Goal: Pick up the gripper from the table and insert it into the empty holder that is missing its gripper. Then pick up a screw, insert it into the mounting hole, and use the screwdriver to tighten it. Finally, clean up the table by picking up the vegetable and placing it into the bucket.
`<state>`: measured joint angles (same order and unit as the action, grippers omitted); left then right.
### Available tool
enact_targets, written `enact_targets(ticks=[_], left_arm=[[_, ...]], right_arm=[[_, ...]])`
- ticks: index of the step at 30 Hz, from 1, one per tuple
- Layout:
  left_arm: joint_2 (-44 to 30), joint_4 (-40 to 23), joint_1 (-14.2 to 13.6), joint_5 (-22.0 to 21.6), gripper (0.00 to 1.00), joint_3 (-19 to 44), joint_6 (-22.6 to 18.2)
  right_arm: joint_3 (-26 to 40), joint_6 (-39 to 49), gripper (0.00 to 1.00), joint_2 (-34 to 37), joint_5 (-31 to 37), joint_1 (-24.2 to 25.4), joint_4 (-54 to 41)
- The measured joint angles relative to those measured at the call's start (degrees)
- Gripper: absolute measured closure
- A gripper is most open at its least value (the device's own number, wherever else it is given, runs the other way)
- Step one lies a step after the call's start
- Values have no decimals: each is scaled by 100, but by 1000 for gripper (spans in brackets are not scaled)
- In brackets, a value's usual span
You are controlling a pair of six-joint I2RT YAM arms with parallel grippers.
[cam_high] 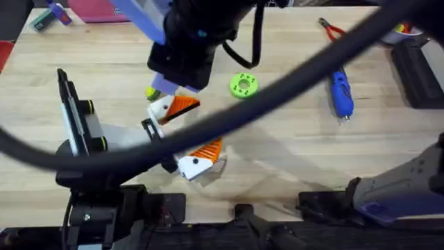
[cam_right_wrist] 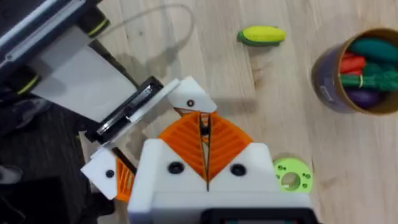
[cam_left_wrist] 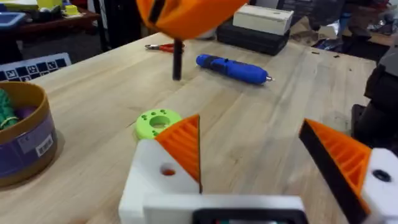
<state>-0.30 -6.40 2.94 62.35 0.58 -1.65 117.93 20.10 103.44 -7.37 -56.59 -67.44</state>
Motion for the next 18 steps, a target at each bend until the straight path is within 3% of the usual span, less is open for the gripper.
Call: enact_targets(ticks=[18], left_arm=[[0, -1, 0, 0, 16, 0, 0]], right_arm=[[0, 692, 996, 432, -45, -163, 119]])
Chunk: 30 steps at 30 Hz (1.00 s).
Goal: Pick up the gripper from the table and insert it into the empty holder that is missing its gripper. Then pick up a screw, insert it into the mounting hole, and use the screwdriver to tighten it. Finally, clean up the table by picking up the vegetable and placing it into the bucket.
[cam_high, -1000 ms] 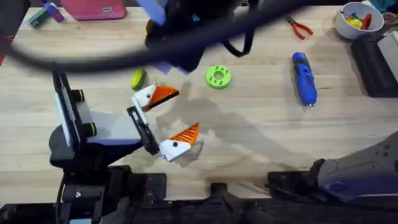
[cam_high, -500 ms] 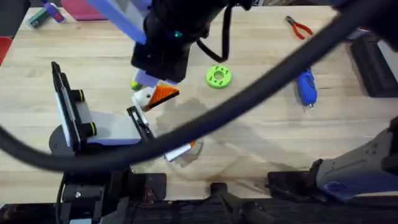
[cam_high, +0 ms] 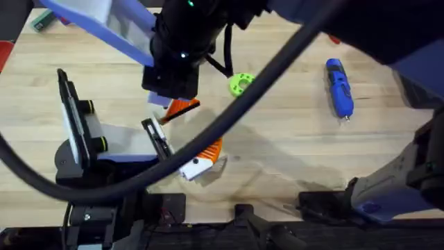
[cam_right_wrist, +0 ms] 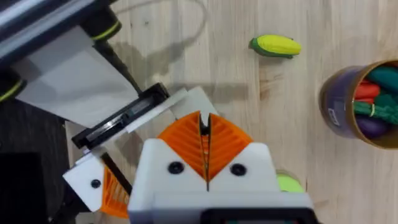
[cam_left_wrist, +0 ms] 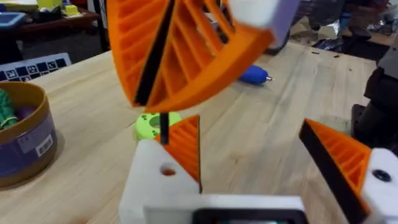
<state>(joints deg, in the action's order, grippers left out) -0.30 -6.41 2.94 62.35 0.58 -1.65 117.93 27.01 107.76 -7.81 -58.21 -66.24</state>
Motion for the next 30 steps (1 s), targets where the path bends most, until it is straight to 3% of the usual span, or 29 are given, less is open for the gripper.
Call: enact_targets(ticks=[30], left_arm=[[-2, 0, 0, 1, 16, 0, 18]], right_arm=[[-48, 8, 996, 277, 0, -55, 41]])
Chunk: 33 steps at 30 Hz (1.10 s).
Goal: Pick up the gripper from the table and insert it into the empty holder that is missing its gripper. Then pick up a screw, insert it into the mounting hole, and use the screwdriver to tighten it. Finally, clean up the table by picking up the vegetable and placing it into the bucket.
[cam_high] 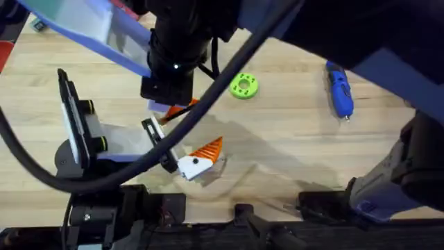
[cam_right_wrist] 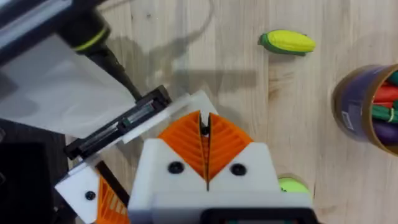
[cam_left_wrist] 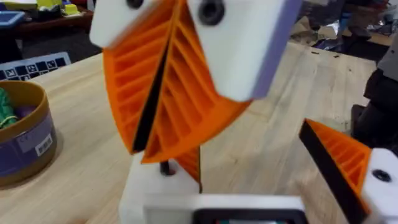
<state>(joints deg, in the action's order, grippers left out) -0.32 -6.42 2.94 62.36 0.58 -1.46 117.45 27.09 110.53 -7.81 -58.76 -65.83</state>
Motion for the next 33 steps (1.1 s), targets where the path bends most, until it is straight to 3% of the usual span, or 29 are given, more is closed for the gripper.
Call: enact_targets(ticks=[33], left_arm=[[0, 0, 0, -1, 15, 0, -3]], right_arm=[[0, -2, 996, -131, 0, 0, 1]])
